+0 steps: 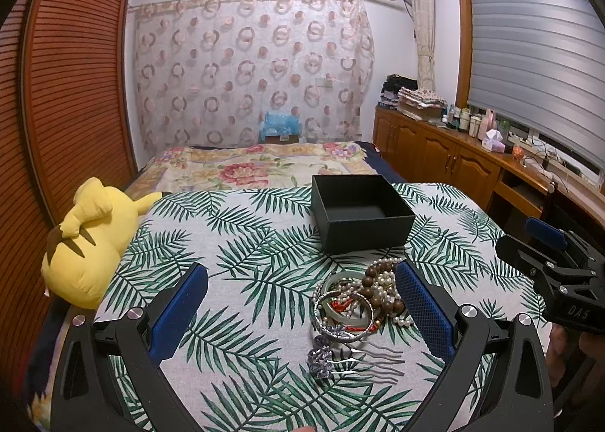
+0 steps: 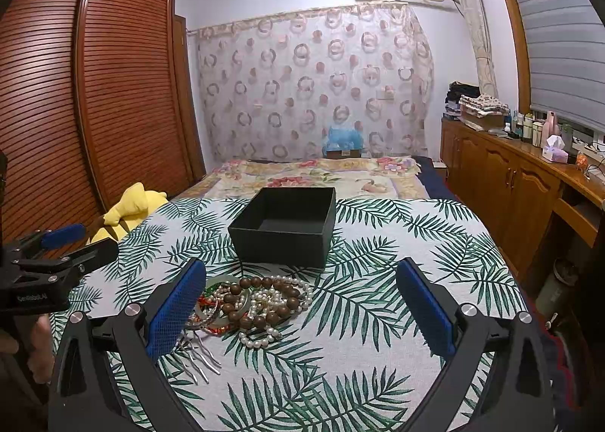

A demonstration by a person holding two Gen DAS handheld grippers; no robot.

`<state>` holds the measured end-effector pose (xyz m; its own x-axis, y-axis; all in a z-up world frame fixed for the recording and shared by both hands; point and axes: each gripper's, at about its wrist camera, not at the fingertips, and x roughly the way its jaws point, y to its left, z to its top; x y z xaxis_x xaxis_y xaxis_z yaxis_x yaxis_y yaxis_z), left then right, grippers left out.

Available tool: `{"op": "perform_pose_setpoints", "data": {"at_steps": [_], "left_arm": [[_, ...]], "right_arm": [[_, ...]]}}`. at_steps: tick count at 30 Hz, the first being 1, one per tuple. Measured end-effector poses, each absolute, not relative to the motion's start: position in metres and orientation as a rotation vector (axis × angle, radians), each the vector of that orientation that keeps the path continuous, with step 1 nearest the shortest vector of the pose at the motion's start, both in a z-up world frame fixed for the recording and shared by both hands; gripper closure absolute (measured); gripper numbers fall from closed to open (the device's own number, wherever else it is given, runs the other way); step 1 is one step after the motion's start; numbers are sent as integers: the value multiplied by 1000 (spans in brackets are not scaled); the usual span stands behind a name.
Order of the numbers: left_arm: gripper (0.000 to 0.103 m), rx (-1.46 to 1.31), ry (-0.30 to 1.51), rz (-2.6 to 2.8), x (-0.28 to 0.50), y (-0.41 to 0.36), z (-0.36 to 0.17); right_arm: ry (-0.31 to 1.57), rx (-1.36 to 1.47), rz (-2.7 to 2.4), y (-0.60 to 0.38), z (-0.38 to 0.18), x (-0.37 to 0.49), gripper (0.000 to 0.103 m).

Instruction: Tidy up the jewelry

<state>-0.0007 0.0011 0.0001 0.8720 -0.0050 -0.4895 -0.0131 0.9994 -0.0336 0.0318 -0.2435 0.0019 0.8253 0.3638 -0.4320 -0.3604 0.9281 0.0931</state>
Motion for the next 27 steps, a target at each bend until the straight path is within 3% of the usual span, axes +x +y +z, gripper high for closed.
{"op": "perform_pose_setpoints", "data": {"at_steps": [27], "left_arm": [[7,-31,584,-17,7,0,-12]], "right_arm": [[470,9,391,-232,12,29,2]]}}
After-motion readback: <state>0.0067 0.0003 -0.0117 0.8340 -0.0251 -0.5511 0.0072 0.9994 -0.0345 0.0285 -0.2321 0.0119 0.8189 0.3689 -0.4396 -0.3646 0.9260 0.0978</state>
